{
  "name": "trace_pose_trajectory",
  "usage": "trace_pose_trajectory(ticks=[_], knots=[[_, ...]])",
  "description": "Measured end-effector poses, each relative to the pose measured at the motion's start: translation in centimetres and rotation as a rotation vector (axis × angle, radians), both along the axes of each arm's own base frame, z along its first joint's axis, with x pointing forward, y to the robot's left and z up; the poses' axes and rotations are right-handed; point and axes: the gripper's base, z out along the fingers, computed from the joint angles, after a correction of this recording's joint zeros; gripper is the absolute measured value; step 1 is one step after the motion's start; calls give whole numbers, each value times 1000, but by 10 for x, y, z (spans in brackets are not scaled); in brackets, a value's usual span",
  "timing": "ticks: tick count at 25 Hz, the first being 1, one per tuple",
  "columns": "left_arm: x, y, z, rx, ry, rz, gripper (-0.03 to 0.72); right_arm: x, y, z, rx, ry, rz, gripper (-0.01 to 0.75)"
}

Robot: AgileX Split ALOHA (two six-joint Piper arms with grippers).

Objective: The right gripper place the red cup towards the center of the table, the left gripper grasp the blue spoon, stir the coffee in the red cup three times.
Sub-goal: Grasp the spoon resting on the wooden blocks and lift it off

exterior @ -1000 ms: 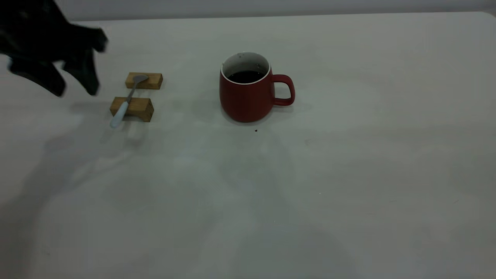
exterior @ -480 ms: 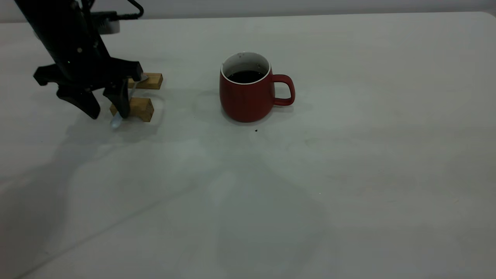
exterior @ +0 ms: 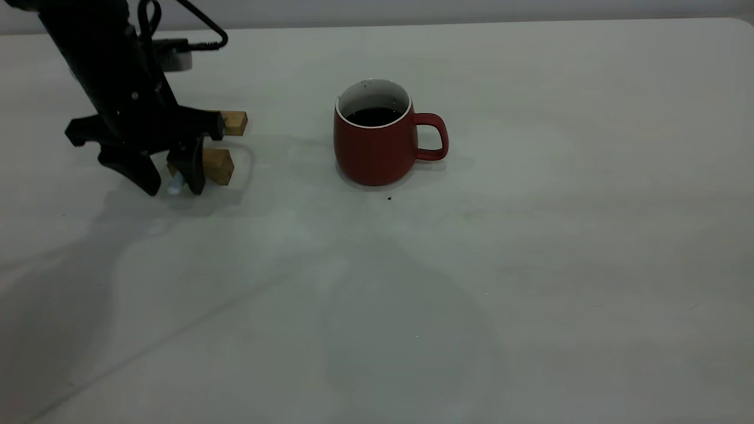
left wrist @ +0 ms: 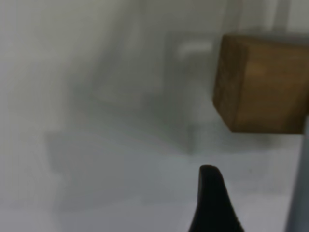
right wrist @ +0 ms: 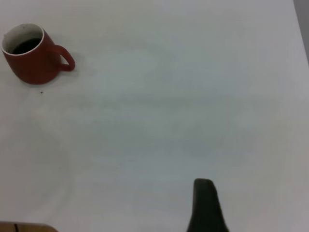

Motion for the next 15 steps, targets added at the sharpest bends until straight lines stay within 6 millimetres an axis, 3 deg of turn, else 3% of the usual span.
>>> trace_pose_trajectory(ticks=[4, 15], knots=[[-1, 0, -9, 1, 2, 1, 541, 0, 0, 0, 0, 0, 0, 575], [1, 0, -8, -1, -12, 1, 447, 0, 0, 0, 0, 0, 0, 575]])
